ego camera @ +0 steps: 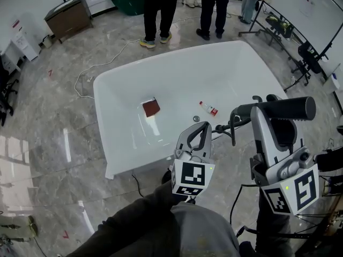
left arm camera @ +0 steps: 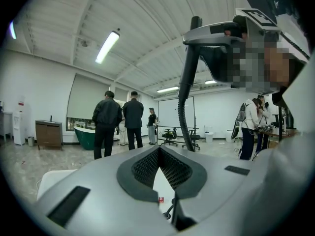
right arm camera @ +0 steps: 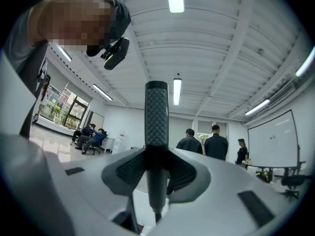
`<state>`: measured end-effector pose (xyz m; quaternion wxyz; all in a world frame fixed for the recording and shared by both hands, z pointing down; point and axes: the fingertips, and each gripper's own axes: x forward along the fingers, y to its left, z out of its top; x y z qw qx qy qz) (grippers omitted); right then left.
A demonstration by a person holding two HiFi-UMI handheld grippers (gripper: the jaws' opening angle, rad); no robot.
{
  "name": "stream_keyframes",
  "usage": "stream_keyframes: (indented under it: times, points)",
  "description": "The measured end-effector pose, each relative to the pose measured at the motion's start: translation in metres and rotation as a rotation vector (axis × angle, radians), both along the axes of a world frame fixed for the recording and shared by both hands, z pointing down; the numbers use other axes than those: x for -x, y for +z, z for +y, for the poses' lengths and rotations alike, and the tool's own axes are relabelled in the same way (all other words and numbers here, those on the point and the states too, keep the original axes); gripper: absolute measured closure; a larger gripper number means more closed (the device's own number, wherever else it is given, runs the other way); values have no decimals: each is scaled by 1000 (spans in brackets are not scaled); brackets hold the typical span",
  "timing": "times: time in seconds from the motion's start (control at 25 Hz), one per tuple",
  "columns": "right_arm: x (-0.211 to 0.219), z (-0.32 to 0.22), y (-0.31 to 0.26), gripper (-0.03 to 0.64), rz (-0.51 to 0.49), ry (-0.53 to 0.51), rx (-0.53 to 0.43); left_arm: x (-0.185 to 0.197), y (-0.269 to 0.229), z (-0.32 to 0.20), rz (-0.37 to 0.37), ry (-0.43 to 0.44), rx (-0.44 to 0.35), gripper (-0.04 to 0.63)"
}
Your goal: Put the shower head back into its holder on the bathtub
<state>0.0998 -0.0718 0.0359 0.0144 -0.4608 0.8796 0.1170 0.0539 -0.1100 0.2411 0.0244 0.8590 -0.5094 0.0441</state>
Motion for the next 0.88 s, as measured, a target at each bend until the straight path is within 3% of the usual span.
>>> stream_keyframes:
  times: [0.88]
  points:
    - [20,10,-69,476,6,-91,-124,4,-4,-10,37,-10,-9,592]
